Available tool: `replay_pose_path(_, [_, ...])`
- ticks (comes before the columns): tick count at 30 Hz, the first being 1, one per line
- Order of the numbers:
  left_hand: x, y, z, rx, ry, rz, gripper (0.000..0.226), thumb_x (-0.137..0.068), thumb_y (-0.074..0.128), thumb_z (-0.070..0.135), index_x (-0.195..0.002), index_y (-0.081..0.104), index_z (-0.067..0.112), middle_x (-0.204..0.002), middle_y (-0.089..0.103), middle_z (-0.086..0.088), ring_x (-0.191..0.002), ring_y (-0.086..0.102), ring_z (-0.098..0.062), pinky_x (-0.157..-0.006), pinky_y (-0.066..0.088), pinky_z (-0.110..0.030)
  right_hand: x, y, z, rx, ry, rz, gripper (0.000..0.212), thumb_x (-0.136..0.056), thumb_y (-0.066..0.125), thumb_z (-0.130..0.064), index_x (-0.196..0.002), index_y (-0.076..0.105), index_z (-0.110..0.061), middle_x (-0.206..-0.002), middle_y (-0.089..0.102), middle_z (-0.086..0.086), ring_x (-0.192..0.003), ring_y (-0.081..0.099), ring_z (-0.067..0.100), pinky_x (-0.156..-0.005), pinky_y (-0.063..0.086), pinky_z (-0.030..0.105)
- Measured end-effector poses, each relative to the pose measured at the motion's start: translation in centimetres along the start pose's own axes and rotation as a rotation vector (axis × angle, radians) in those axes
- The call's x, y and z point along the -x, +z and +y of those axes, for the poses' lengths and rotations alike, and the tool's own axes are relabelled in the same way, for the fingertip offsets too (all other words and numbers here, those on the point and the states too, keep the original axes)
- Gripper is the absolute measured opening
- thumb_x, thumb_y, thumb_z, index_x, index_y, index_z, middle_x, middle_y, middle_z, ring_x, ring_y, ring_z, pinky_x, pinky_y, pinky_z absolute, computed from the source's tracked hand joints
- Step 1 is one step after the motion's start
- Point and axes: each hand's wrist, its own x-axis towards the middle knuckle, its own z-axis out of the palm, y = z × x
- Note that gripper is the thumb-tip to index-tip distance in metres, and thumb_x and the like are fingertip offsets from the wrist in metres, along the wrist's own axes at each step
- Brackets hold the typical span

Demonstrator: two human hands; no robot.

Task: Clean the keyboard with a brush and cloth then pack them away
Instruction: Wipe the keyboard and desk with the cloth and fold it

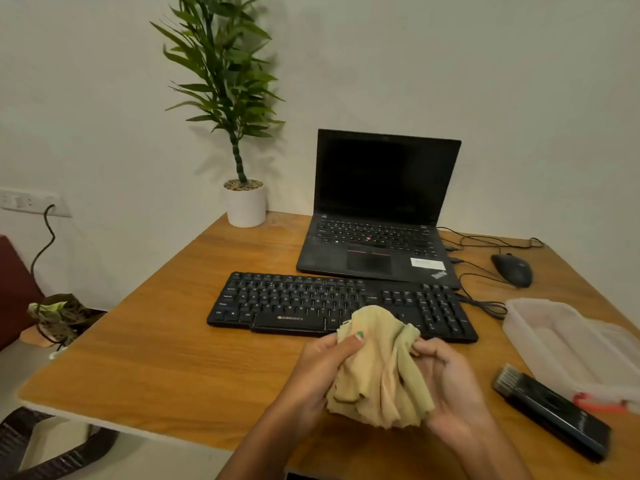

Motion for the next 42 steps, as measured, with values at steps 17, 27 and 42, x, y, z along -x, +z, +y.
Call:
replay_pose_path(17, [-0.5,2.0,1.6,0.136,0.017,0.032,0.022,-0.084,0.07,0.012,-0.105,0.069,0.004,-0.089,0.075,-0.009,-0.073,0.072,-0.015,-0.054,0.055,-0.025,1.6,-2.6,-1.4,0.43,-0.367,0.243,0.018,-0.087,0.064,-0.019,-0.104,0.067,-0.013,-0.099,0.073,0.005,-0.095,0.069,0.021,-0.086,0.052,0.041])
replay_pose_path(27, [0.1,1.2,2.3,0.093,0.095,-0.013,0.023,-0.081,0.071,0.004,-0.103,0.068,0.009,-0.091,0.075,-0.007,-0.078,0.072,-0.016,-0.058,0.057,-0.026,2.0,-2.0,-1.1,0.559,-0.45,0.282,0.039,-0.079,0.068,0.004,-0.109,0.063,-0.02,-0.099,0.072,0.001,-0.087,0.07,0.012,-0.072,0.058,0.033])
replay_pose_path(42, [0.1,1.1,2.1,-0.212,0.195,0.078,0.013,-0.088,0.067,0.006,-0.1,0.071,0.006,-0.073,0.074,0.003,-0.062,0.068,-0.004,-0.048,0.048,-0.017,1.8,-2.1,-1.1,0.837,-0.646,0.53,0.027,-0.09,0.059,-0.006,-0.112,0.063,-0.019,-0.095,0.067,-0.009,-0.085,0.064,0.001,-0.063,0.051,0.015])
